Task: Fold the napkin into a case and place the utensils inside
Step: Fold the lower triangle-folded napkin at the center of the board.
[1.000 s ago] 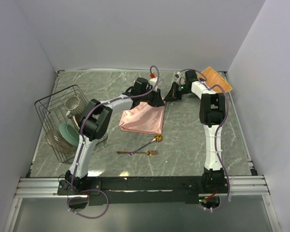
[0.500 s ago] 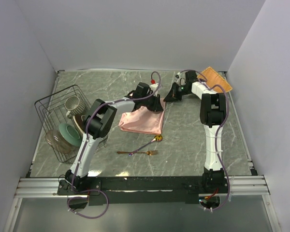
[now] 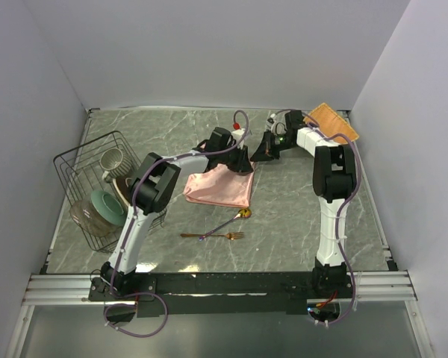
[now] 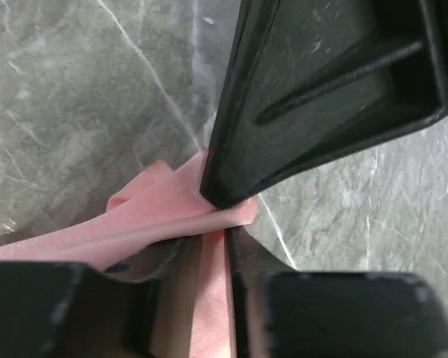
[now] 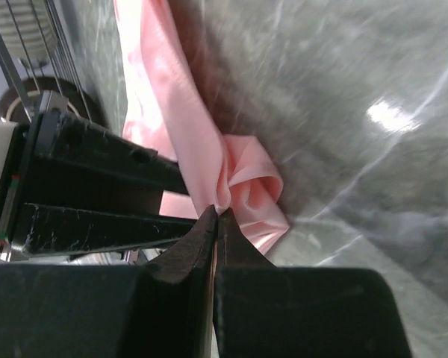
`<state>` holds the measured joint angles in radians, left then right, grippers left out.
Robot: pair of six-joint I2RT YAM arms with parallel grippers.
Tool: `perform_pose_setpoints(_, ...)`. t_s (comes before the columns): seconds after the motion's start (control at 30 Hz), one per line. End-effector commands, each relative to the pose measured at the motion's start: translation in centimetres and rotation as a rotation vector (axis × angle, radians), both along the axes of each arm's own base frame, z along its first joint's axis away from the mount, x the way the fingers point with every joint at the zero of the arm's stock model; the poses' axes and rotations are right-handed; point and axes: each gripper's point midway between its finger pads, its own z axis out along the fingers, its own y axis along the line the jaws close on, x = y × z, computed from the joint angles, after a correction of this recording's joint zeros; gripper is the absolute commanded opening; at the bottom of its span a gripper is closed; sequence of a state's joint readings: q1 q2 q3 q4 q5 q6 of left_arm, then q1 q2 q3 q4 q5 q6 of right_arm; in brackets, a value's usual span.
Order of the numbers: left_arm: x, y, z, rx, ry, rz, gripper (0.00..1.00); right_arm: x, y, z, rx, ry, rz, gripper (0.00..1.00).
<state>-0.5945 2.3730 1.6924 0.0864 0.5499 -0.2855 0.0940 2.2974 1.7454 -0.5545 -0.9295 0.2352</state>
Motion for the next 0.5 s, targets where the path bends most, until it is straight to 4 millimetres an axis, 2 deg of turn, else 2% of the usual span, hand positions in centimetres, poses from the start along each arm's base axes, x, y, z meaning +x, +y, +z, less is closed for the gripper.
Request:
perform_pose_setpoints(0.0, -0.2, 0.5, 3.0, -0.012, -0.046, 0.006, 0.30, -0.8, 0.2, 1.4, -0.013, -0.044, 0.039, 0.00)
perform_pose_setpoints(0.03, -0.2, 0.5, 3.9, -0.026, -0.057, 0.010, 0.32, -0.6, 0.1, 1.2, -0.019, -0.050, 0.039, 0.00)
perform_pose_setpoints(0.07, -0.4, 0.4, 6.2, -0.056, -0.083, 0.000, 0.34, -0.2, 0.1, 1.2, -0.023, -0.058, 0.041, 0.00)
perform_pose_setpoints(0.13, -0.8, 0.4, 8.1, -0.082, -0.100, -0.004, 0.41, 0.3, -0.1, 1.1, -0.037, -0.073, 0.043, 0.00)
perform_pose_setpoints(0.17, -1.2, 0.5, 10.2, -0.105, -0.122, -0.009, 0.43, 0.6, 0.0, 1.2, -0.041, -0.087, 0.048, 0.00)
perform_pose_setpoints(0.23, -1.7, 1.2, 11.2, -0.105, -0.116, -0.004, 0.45, 0.8, 0.0, 1.3, -0.042, -0.098, 0.048, 0.00)
perform_pose_setpoints(0.27, -1.8, 1.9, 12.9, -0.118, -0.134, 0.007, 0.45, 1.1, 0.0, 1.4, -0.043, -0.111, 0.053, 0.00)
perform_pose_setpoints(0.33, -2.4, 3.4, 12.0, -0.084, -0.087, 0.033, 0.43, 1.3, 0.0, 1.5, -0.044, -0.116, 0.054, 0.00)
perform_pose_setpoints(0.37, -2.1, 4.8, 12.2, -0.079, -0.071, 0.058, 0.42, 1.5, 0.0, 1.8, -0.044, -0.127, 0.058, 0.00)
perform_pose_setpoints(0.43, -2.6, 6.6, 10.3, -0.041, 0.015, 0.092, 0.37, 1.5, 0.1, 2.2, -0.040, -0.142, 0.070, 0.00)
perform_pose_setpoints(0.47, -2.7, 8.5, 8.6, -0.012, 0.075, 0.131, 0.36, 1.4, 0.2, 2.3, -0.039, -0.155, 0.080, 0.00)
